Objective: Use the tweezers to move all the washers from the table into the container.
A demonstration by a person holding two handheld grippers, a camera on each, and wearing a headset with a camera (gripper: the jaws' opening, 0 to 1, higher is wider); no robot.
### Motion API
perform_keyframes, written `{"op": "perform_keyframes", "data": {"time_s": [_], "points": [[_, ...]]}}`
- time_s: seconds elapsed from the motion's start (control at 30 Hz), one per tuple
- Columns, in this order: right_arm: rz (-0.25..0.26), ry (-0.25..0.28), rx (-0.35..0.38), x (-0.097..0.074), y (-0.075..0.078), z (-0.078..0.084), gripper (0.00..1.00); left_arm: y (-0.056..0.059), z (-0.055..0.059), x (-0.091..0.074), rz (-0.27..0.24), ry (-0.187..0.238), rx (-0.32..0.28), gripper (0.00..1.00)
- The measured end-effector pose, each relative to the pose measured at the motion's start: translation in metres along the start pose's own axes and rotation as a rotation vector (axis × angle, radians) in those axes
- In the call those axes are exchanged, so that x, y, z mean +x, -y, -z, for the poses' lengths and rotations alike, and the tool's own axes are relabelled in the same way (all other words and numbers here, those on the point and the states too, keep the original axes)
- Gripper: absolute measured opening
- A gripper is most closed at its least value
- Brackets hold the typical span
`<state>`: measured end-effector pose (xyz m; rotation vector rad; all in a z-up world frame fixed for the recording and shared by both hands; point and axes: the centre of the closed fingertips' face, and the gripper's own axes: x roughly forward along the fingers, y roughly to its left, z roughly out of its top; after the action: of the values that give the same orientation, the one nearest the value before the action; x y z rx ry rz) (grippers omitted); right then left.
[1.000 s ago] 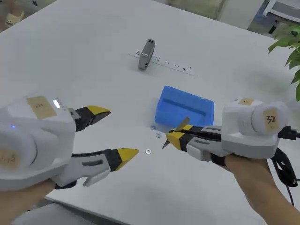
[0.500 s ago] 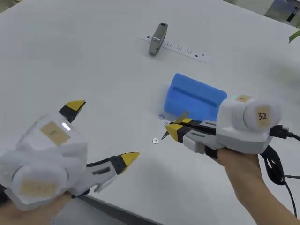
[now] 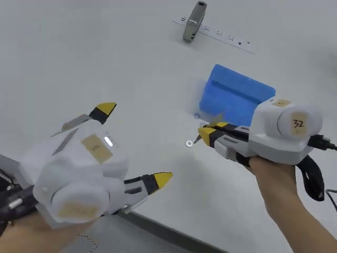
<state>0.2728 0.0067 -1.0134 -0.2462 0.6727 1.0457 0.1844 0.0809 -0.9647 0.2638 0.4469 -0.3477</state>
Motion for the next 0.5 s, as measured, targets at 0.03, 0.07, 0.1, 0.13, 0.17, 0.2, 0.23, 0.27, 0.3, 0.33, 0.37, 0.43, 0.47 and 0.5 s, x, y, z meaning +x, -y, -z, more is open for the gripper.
{"op": "perform_keyframes", "data": {"time_s": [0.03,0.07,0.1,0.13,0.17,0.2,0.23,0.27,0.3,0.33,0.37,0.43,0.47,0.5], "points": [[0.003,0.002,0.005,0.001,0.001,0.0,0.03,-0.001,0.002,0.001,0.001,-0.005,-0.006,0.9],[0.002,0.004,0.01,0.002,0.0,-0.001,0.03,-0.001,0.002,0.001,0.0,-0.008,-0.01,0.9],[0.001,0.005,0.013,0.003,0.0,-0.001,0.03,-0.002,0.003,0.001,-0.001,-0.009,-0.012,0.9],[0.003,0.005,0.016,0.004,0.0,-0.001,0.04,-0.002,0.003,0.001,0.0,-0.009,-0.017,0.9],[0.002,0.004,0.016,0.006,-0.001,-0.001,0.04,-0.002,0.003,0.001,-0.001,-0.01,-0.021,0.9],[0.002,0.001,0.017,0.007,-0.001,0.0,0.04,-0.002,0.004,0.001,-0.001,-0.012,-0.022,0.9],[0.004,0.0,0.016,0.008,-0.001,0.0,0.04,-0.003,0.005,0.001,-0.001,-0.015,-0.023,0.9],[0.008,0.0,0.011,0.009,0.0,0.001,0.04,-0.003,0.005,0.001,-0.002,-0.018,-0.022,0.9],[0.007,-0.005,0.011,0.01,0.0,0.002,0.04,-0.002,0.006,0.002,0.0,-0.02,-0.021,0.9],[0.009,-0.009,0.011,0.011,0.0,0.003,0.04,-0.002,0.007,0.002,0.002,-0.024,-0.021,0.9],[0.01,-0.009,0.009,0.011,0.0,0.003,0.04,-0.002,0.007,0.002,0.002,-0.025,-0.02,0.9],[0.014,-0.021,-0.003,0.012,0.002,0.007,0.04,-0.002,0.008,0.002,0.002,-0.031,-0.013,0.89],[0.015,-0.013,0.002,0.012,0.002,0.006,0.04,-0.002,0.008,0.002,0.002,-0.034,-0.012,0.89],[0.012,-0.014,0.008,0.012,0.002,0.006,0.04,-0.001,0.009,0.003,0.005,-0.038,-0.008,0.89]]}}
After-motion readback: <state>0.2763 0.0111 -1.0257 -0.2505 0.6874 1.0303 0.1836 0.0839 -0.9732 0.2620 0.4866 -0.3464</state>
